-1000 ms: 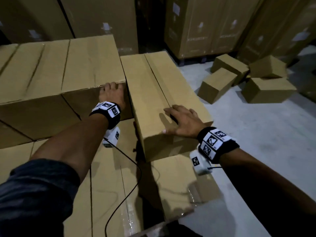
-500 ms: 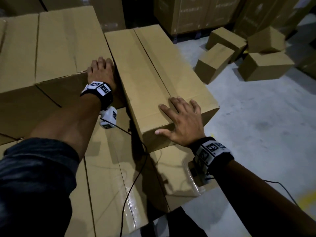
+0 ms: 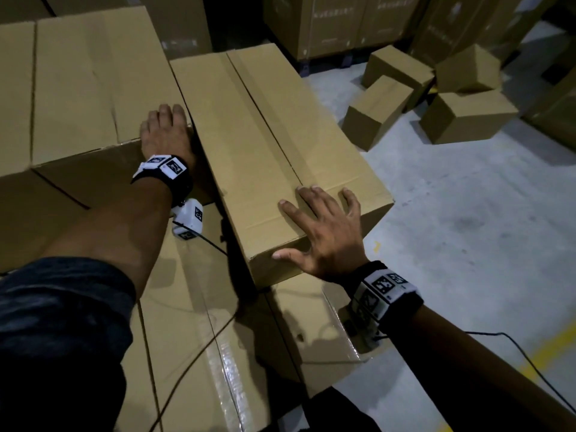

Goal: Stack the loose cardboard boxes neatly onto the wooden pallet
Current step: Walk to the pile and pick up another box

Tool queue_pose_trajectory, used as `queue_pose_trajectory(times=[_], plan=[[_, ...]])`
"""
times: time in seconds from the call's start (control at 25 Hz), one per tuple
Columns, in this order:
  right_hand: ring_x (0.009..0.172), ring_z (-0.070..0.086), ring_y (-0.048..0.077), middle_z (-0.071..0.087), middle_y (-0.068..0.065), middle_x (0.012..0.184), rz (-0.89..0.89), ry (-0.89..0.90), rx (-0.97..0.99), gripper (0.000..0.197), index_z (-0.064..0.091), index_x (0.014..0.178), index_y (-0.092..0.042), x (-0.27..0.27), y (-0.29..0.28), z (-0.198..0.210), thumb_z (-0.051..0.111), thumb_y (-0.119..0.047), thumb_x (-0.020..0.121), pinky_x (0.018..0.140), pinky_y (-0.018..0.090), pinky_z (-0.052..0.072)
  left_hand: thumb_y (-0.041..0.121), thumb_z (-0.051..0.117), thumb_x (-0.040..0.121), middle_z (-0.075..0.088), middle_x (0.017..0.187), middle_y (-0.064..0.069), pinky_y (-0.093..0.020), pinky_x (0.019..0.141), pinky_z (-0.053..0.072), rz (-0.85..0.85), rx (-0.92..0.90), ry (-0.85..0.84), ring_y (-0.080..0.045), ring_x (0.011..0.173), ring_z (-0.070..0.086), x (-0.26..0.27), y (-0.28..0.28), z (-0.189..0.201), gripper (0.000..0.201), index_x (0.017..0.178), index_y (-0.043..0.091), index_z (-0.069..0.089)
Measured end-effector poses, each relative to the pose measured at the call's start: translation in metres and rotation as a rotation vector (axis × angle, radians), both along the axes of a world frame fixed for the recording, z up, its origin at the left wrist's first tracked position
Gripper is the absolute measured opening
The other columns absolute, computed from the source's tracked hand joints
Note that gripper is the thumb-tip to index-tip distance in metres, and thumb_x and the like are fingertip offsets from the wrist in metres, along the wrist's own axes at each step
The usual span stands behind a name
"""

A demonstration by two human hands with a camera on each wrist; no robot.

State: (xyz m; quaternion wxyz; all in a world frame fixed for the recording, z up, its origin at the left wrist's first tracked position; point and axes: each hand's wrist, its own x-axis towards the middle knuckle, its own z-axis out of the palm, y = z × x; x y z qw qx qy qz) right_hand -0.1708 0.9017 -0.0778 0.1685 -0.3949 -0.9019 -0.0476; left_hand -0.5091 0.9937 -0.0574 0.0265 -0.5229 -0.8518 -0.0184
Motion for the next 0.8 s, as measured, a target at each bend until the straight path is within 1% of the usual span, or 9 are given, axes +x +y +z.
queue_pose_trajectory(times=[0.08, 0.16, 0.2, 0.28, 0.32, 0.36, 0.44, 0.56, 0.8], plan=[[0.142, 0.041, 0.026, 0.049, 0.007, 0.151, -0.016, -0.028, -0.034, 0.084, 0.052, 0.144, -0.034, -0.008, 0.005, 0.004, 0.035, -0.087, 0.081, 0.114, 0.066, 0.016, 0.010, 0.074, 0.081, 0.014, 0.162, -0.019, -0.049, 0.121, 0.014, -0.012, 0.029, 0.010, -0.038, 0.148, 0.015, 0.000, -0.001, -0.004, 0.098, 0.156, 0.009, 0.012], [0.144, 0.039, 0.025, 0.046, 0.006, 0.153, -0.029, -0.057, -0.061, 0.084, 0.049, 0.145, -0.035, -0.020, 0.015, 0.006, 0.029, -0.086, 0.082, 0.115, 0.065, 0.011, 0.010, 0.073, 0.081, 0.017, 0.161, -0.020, -0.050, 0.119, 0.016, -0.032, 0.065, 0.014, -0.039, 0.147, 0.018, -0.001, -0.001, -0.007, 0.095, 0.156, 0.008, 0.015], [0.143, 0.040, 0.026, 0.047, 0.007, 0.153, -0.025, -0.059, -0.066, 0.084, 0.049, 0.145, -0.034, -0.025, 0.021, 0.007, 0.028, -0.086, 0.083, 0.115, 0.063, 0.013, 0.010, 0.073, 0.080, 0.018, 0.160, -0.020, -0.050, 0.119, 0.017, -0.037, 0.072, 0.014, -0.039, 0.146, 0.019, -0.001, -0.002, -0.007, 0.095, 0.155, 0.008, 0.016], [0.139, 0.044, 0.028, 0.050, 0.010, 0.149, 0.010, -0.043, -0.055, 0.082, 0.052, 0.144, -0.030, -0.037, 0.036, 0.008, 0.031, -0.083, 0.084, 0.111, 0.056, 0.026, 0.010, 0.073, 0.080, 0.020, 0.160, -0.020, -0.050, 0.118, 0.019, -0.032, 0.084, 0.024, -0.039, 0.145, 0.021, -0.001, -0.002, -0.008, 0.094, 0.155, 0.009, 0.017], [0.138, 0.046, 0.029, 0.051, 0.011, 0.148, 0.024, -0.036, -0.047, 0.081, 0.053, 0.143, -0.029, -0.041, 0.042, 0.006, 0.032, -0.082, 0.085, 0.109, 0.051, 0.031, 0.010, 0.072, 0.080, 0.020, 0.160, -0.019, -0.049, 0.118, 0.020, -0.029, 0.086, 0.027, -0.038, 0.145, 0.022, 0.001, -0.003, -0.009, 0.093, 0.155, 0.009, 0.018], [0.137, 0.046, 0.029, 0.052, 0.012, 0.147, 0.035, -0.037, -0.036, 0.081, 0.053, 0.143, -0.028, -0.048, 0.051, 0.005, 0.032, -0.081, 0.086, 0.107, 0.048, 0.032, 0.010, 0.071, 0.080, 0.020, 0.160, -0.019, -0.049, 0.118, 0.020, -0.026, 0.087, 0.029, -0.037, 0.145, 0.022, 0.001, -0.002, -0.009, 0.092, 0.155, 0.009, 0.018], [0.136, 0.046, 0.028, 0.052, 0.012, 0.147, 0.039, -0.038, -0.022, 0.079, 0.052, 0.144, -0.028, -0.058, 0.065, 0.003, 0.032, -0.080, 0.087, 0.106, 0.046, 0.033, 0.012, 0.072, 0.080, 0.020, 0.160, -0.018, -0.048, 0.119, 0.020, -0.024, 0.092, 0.025, -0.037, 0.145, 0.022, 0.002, -0.002, -0.011, 0.092, 0.155, 0.010, 0.018], [0.132, 0.049, 0.027, 0.053, 0.009, 0.145, 0.047, -0.022, 0.000, 0.077, 0.054, 0.141, -0.029, -0.074, 0.087, 0.002, 0.036, -0.080, 0.087, 0.102, 0.046, 0.035, 0.010, 0.072, 0.078, 0.020, 0.160, -0.016, -0.046, 0.119, 0.019, -0.014, 0.100, 0.015, -0.035, 0.146, 0.021, 0.001, -0.002, -0.010, 0.093, 0.154, 0.011, 0.019], [0.126, 0.054, 0.025, 0.056, 0.007, 0.141, 0.068, 0.015, -0.002, 0.073, 0.058, 0.136, -0.031, -0.093, 0.122, 0.000, 0.036, -0.079, 0.085, 0.091, 0.045, 0.035, 0.013, 0.071, 0.081, 0.014, 0.164, -0.010, -0.040, 0.120, 0.012, 0.020, 0.079, 0.011, -0.030, 0.149, 0.014, 0.008, -0.004, -0.010, 0.095, 0.156, 0.015, 0.013]])
